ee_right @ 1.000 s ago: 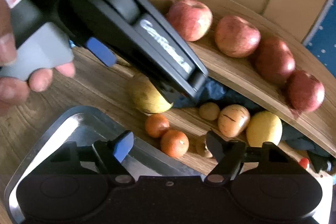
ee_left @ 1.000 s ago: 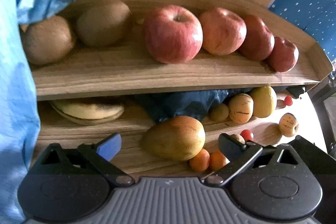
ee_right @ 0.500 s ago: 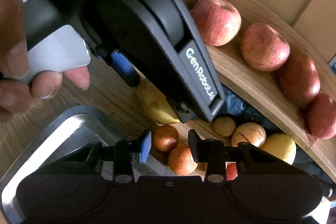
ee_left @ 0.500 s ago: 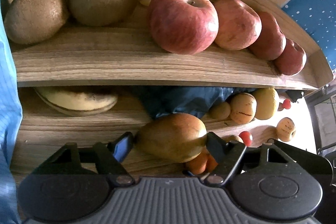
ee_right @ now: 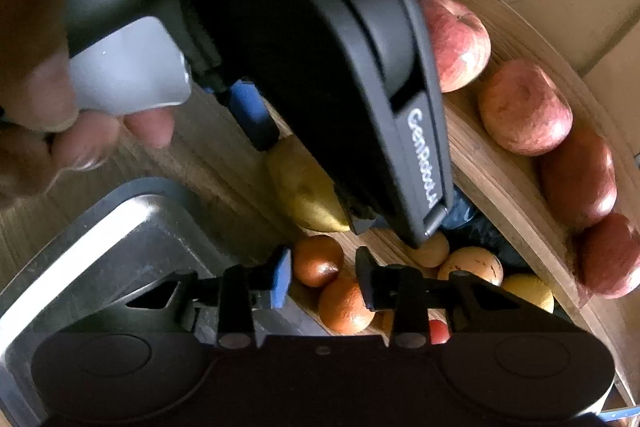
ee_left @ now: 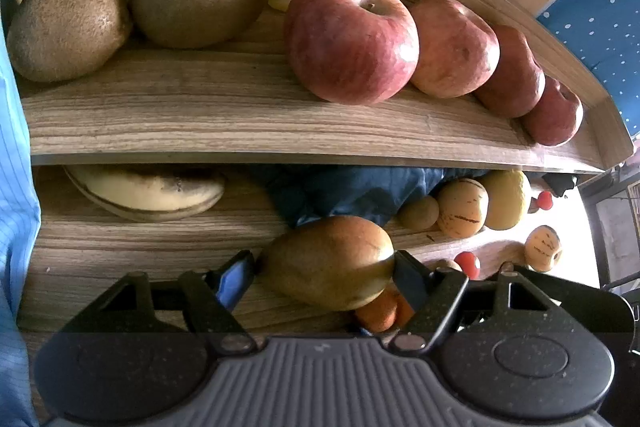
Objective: Organize fruits
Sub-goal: 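Close the left tool on the pear while the right tool grasps the orange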
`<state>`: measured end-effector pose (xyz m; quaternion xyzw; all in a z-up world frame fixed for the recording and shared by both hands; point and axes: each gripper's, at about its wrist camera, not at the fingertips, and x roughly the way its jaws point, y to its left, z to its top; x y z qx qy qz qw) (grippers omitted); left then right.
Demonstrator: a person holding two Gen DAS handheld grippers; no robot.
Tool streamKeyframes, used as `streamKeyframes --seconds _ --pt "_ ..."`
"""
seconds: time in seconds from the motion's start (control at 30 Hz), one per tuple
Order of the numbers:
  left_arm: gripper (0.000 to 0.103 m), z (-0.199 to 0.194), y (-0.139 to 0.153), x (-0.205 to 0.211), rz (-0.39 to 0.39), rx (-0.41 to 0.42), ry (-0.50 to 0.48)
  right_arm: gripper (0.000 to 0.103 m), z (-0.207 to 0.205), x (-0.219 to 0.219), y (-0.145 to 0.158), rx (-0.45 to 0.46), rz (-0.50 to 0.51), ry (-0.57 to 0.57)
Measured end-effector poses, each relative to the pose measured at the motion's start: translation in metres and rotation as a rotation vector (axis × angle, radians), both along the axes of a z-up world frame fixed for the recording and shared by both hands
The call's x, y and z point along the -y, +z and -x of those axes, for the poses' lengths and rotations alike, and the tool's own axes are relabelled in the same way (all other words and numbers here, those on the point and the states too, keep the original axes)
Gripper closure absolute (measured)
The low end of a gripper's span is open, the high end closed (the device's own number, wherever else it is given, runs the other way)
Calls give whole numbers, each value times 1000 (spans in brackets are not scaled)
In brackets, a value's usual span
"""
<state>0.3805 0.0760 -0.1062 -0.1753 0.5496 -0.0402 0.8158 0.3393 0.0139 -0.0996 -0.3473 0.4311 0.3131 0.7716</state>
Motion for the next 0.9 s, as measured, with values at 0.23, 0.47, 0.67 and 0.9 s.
streamKeyframes --seconds 0.23,0.47,0.67,0.9 --pt "25 5 1 -1 -3 6 14 74 11 -5 -3 34 26 4" --pt "25 14 6 -1 -8 30 25 74 24 -3 1 67 12 -4" --pt "25 25 15 -4 -17 57 38 74 31 4 15 111 -13 -13" --pt "25 42 28 -8 -31 85 43 74 50 17 35 125 -52 -49"
